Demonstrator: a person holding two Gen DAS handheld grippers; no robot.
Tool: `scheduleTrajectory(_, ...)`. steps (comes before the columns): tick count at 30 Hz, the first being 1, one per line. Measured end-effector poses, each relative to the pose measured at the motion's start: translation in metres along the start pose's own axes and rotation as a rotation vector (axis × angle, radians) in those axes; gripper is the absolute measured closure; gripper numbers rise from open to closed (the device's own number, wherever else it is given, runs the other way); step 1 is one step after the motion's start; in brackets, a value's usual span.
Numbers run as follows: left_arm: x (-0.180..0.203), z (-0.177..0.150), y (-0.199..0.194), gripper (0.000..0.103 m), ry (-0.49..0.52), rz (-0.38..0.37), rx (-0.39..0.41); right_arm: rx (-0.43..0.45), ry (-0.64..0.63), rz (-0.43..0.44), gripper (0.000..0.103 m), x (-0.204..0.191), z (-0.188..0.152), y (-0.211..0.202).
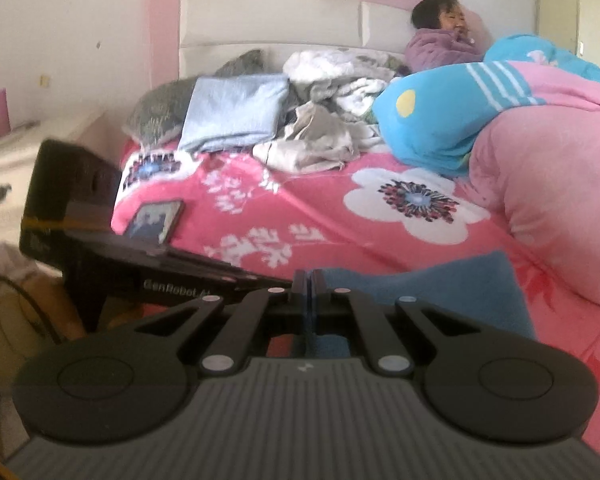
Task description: Fold clothes
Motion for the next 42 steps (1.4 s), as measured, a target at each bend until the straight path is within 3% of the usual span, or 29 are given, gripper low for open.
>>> scheduleTrajectory(6,-0.009,-0.004,0.004,0.095,-0.052,0.015,-0.027,-0.049,0.047,0.040,0.103,0.002,-0.016,0.018)
scheduleTrajectory(11,-0.018,-0.004,-0.002,0.072,-0.097,0.043,0.004,-0.051,0.144,0.158,0.099,0.000,-0.019,0.014)
scheduleTrajectory(14,-0.020,-0.003,-0.007,0.072,-0.106,0.053,0.026,-0.023,0.164,0.178,0.094,-0.004,-0.021,0.001)
scheduleTrajectory(17,-0.019,0.000,-0.014,0.072,-0.091,0.069,0.067,0.029,0.286,0.189,0.090,0.007,-0.023,-0.025)
scheduleTrajectory(20,-0.017,0.007,-0.029,0.072,-0.082,0.075,0.142,0.102,0.438,0.157,0.089,0.030,-0.032,-0.061)
scheduleTrajectory(23,-0.004,0.019,-0.044,0.066,-0.066,0.035,0.227,0.175,0.565,0.070,0.089,0.053,-0.049,-0.101)
scheduleTrajectory(25,0.013,0.027,-0.042,0.066,-0.023,0.016,0.217,0.189,0.613,-0.016,0.088,0.067,-0.064,-0.120)
scheduleTrajectory(28,0.038,0.030,-0.027,0.068,0.079,0.012,0.159,0.191,0.656,-0.102,0.086,0.081,-0.082,-0.132)
scheduleTrajectory(31,0.063,0.029,-0.007,0.069,0.196,0.020,0.082,0.197,0.676,-0.103,0.087,0.087,-0.090,-0.129)
scheduleTrajectory(34,0.061,0.011,0.013,0.076,0.250,0.090,0.011,0.185,0.670,-0.087,0.087,0.085,-0.097,-0.117)
scheduleTrajectory(36,0.042,-0.004,0.023,0.088,0.223,0.160,-0.041,0.143,0.659,-0.055,0.087,0.080,-0.106,-0.099)
scheduleTrajectory(37,0.032,-0.009,0.025,0.100,0.192,0.183,-0.055,0.113,0.652,-0.039,0.087,0.076,-0.113,-0.088)
scheduleTrajectory(39,0.023,-0.013,0.022,0.100,0.144,0.173,-0.049,0.051,0.646,-0.032,0.087,0.070,-0.132,-0.063)
scheduleTrajectory(42,0.026,-0.013,0.023,0.100,0.176,0.191,-0.047,0.074,0.674,-0.002,0.088,0.072,-0.137,-0.061)
Point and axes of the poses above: each gripper's, at about its wrist camera, not at the fingertips, and y roughly the way its jaws point, x to its right, z to its top, the point moved 7 cm from there along y, roughly the way its jaws point, and after that the axes turned 5 degrees about y, right-handed, at the moved point
